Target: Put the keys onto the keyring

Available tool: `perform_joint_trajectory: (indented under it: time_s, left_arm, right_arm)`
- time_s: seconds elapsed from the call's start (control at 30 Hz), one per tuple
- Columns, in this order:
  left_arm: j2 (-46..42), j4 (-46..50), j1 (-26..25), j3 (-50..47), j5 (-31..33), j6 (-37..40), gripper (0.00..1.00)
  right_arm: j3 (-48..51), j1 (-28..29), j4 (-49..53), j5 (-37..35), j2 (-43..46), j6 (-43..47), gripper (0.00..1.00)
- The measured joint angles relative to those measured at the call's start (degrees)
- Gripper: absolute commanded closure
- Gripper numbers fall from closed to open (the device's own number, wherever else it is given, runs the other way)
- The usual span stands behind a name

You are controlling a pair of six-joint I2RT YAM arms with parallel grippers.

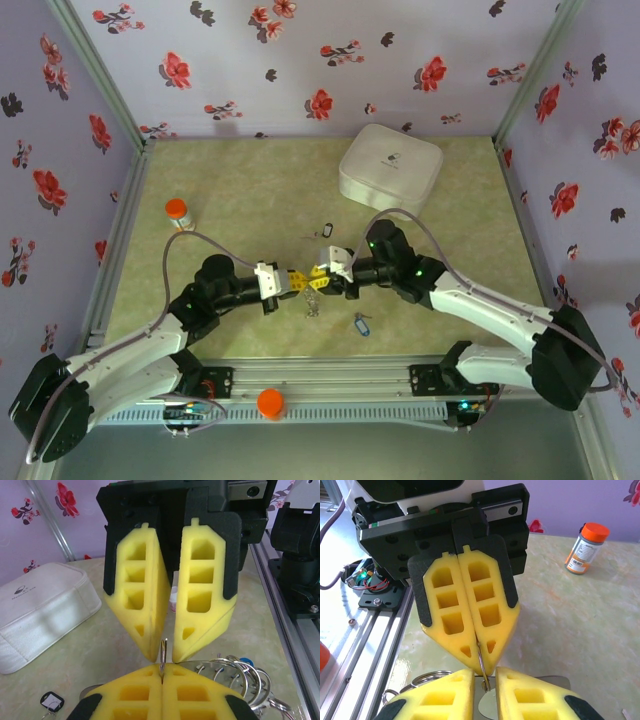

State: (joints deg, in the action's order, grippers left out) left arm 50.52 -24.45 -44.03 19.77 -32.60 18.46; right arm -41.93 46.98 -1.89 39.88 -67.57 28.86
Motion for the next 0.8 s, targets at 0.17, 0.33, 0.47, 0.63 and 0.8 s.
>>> perform_joint_trajectory:
  time_s: [0.17, 0.33, 0.47, 0.63, 0.8]
  left_arm:
    - [-0.7, 1.3, 0.0, 0.0, -0.2, 0.1, 1.00]
    - [-0.8, 3.2, 0.0, 0.7, 0.0, 0.4, 0.94]
    - [-0.7, 4.4, 0.0, 1.4, 0.5, 1.0, 0.91]
    - [0.0, 5.4, 0.0, 1.4, 0.7, 1.3, 1.00]
    - [0.1, 5.7, 0.0, 1.5, 0.8, 1.8, 1.00]
  right_arm:
    - [0.0, 0.1, 0.0, 0.2, -0.3, 0.0, 1.00]
    - [-1.0, 0.6, 1.8, -0.3, -0.5, 1.3, 1.00]
    - [-3.0, 1.2, 4.5, -1.7, -1.2, 2.7, 1.00]
    - [-3.5, 1.5, 6.2, -2.4, -2.2, 3.5, 1.00]
    - [-3.4, 1.7, 6.3, -4.2, -1.7, 3.1, 0.69]
